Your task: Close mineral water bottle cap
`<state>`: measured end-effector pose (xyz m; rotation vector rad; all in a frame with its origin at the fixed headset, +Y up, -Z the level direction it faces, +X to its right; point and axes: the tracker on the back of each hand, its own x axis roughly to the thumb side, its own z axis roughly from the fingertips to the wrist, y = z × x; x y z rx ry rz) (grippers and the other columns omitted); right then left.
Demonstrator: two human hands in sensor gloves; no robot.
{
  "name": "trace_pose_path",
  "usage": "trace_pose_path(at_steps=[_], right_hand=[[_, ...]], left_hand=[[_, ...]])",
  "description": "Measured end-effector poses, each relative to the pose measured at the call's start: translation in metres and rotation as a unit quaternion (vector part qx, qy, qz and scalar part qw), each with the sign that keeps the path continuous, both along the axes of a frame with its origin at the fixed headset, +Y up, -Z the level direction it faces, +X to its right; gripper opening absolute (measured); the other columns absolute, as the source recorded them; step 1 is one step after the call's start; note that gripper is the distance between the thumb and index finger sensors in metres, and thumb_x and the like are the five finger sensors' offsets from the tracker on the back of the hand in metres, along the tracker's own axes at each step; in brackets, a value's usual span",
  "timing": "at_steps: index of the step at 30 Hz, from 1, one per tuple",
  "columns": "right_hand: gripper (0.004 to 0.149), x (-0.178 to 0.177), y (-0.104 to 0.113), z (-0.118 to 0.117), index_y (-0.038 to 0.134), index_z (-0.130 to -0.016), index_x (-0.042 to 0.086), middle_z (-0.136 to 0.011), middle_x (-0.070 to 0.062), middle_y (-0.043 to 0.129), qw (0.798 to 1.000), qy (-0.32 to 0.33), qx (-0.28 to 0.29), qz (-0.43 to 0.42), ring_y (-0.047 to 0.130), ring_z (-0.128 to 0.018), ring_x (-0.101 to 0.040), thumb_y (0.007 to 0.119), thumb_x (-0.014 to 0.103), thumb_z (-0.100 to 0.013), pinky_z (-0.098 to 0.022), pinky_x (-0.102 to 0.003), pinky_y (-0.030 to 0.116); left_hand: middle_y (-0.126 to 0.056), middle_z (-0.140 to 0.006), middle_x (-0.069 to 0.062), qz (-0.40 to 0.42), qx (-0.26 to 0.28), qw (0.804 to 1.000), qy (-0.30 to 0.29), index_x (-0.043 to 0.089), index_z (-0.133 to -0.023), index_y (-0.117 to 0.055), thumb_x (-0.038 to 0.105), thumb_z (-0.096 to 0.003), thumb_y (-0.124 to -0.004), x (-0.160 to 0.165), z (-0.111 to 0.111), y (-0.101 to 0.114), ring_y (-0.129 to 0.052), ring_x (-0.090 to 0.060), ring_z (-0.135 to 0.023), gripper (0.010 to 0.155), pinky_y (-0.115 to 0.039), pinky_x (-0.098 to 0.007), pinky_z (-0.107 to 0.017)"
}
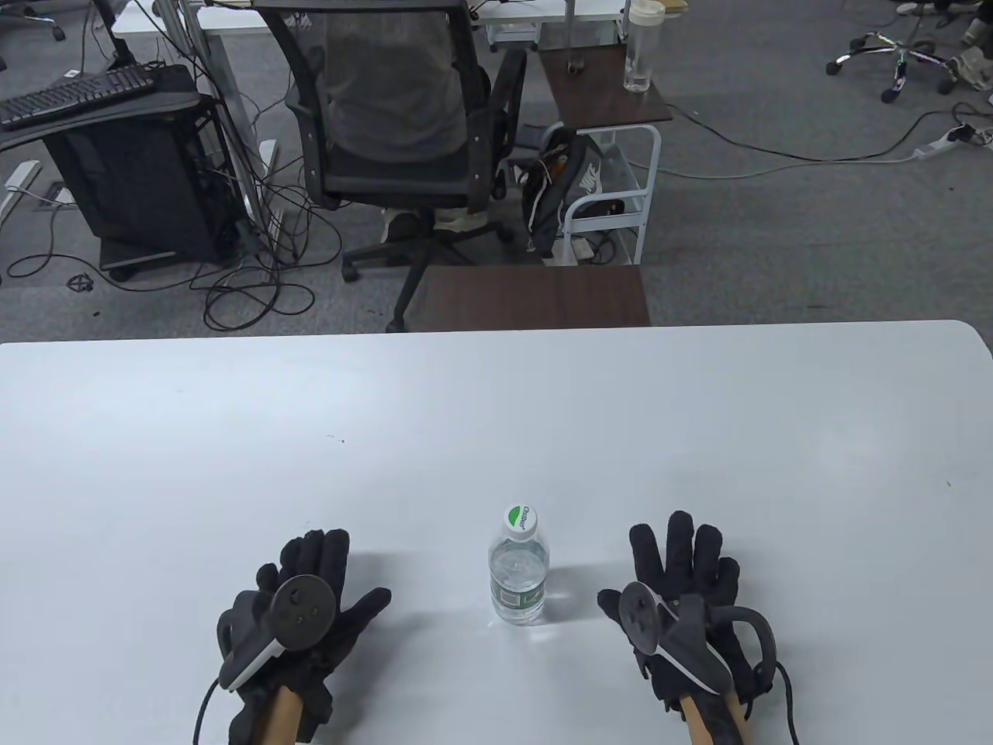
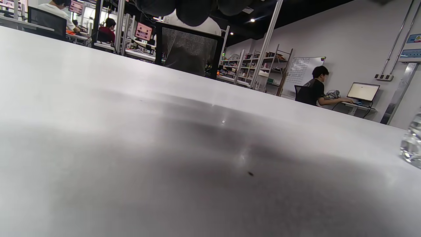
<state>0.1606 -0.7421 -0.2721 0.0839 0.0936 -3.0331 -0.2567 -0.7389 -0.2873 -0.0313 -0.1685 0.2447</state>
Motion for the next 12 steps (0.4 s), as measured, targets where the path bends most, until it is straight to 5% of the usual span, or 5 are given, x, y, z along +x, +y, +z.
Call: trace_pose_path(at_steps=[12], right_hand=[[0.086,0.0013,-0.0057,-0.002,0.03,-0.115,0.029,-0.12,-0.025,0.023,1.0,-0.001,-0.013,-0.004,0.031,-0.109,-0.055,0.048,0.074,-0.044,-0.074,-0.068,0.046]], left_hand=[[-0.038,-0.117,-0.028,0.009,0.008,1.0,-0.01,0.009,-0.116,-0.034,0.07,-0.053,-0.059,0.0071,0.0021,-0.0004,-0.043,-0.059,-0.106,0.092,-0.04,-0.063,-0.074]])
